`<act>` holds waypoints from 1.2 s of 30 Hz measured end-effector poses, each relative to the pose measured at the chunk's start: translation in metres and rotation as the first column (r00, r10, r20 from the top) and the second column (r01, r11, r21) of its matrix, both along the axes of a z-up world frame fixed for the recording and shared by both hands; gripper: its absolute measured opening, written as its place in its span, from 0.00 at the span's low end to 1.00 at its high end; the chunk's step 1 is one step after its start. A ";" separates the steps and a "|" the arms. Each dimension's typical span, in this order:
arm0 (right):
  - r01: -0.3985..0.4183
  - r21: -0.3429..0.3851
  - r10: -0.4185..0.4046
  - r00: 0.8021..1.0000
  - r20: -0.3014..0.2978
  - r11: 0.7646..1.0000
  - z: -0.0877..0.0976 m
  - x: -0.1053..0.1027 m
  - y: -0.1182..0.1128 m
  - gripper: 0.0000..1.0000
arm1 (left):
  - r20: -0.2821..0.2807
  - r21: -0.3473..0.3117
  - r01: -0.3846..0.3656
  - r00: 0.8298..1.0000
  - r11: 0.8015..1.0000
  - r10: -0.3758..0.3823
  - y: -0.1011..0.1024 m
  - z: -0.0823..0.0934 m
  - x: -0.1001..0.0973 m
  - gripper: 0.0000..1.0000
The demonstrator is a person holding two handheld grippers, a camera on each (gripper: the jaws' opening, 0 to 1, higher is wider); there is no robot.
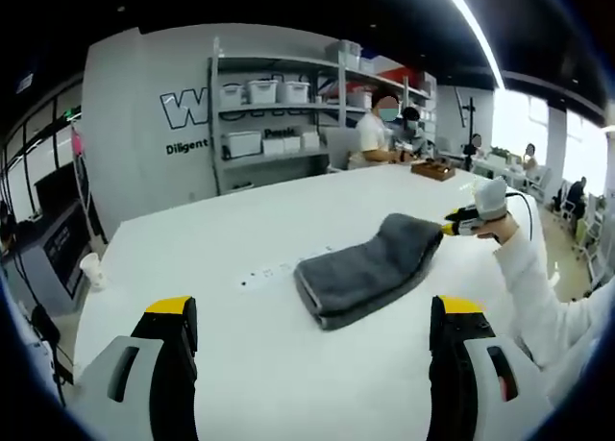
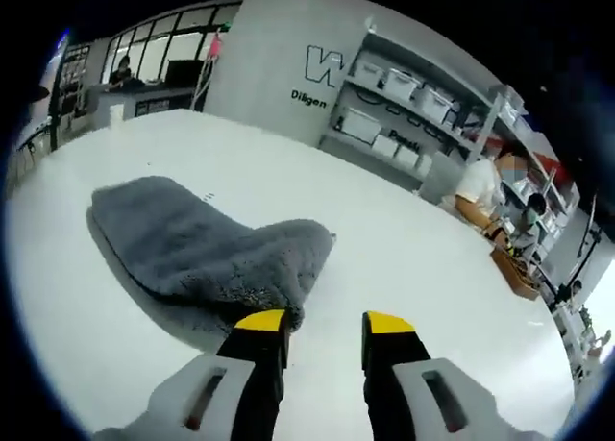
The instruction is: Open the folded towel by lifting each exposed corner and separating the folded layers until the towel lies flat within the target outline without major curled edges
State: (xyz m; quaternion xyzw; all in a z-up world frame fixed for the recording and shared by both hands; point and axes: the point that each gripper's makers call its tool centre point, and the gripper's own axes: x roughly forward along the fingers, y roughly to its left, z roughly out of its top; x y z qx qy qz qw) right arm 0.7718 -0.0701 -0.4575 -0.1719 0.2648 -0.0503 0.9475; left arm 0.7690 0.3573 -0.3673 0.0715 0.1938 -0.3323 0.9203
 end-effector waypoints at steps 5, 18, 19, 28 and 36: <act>-0.094 0.013 0.092 0.990 0.109 0.996 0.046 -0.007 0.032 0.39 | 0.002 0.001 0.000 1.000 1.000 0.000 0.000 0.000 -0.001 1.00; -0.300 -0.012 0.297 0.940 0.170 0.954 0.096 -0.035 0.108 0.79 | 0.004 -0.002 0.006 1.000 1.000 -0.006 -0.001 0.002 0.000 1.00; -0.310 0.000 0.306 0.937 0.168 0.951 0.095 -0.036 0.111 0.81 | 0.004 -0.002 0.007 1.000 1.000 -0.007 -0.001 0.002 0.000 1.00; -0.326 0.004 0.322 0.937 0.132 0.946 0.086 -0.031 0.122 0.97 | 0.004 -0.002 0.005 1.000 1.000 -0.005 -0.003 -0.001 -0.004 1.00; -0.456 0.044 0.457 0.889 -0.008 0.889 0.042 -0.013 0.174 0.99 | 0.005 -0.002 0.006 1.000 1.000 -0.006 -0.002 -0.001 -0.005 1.00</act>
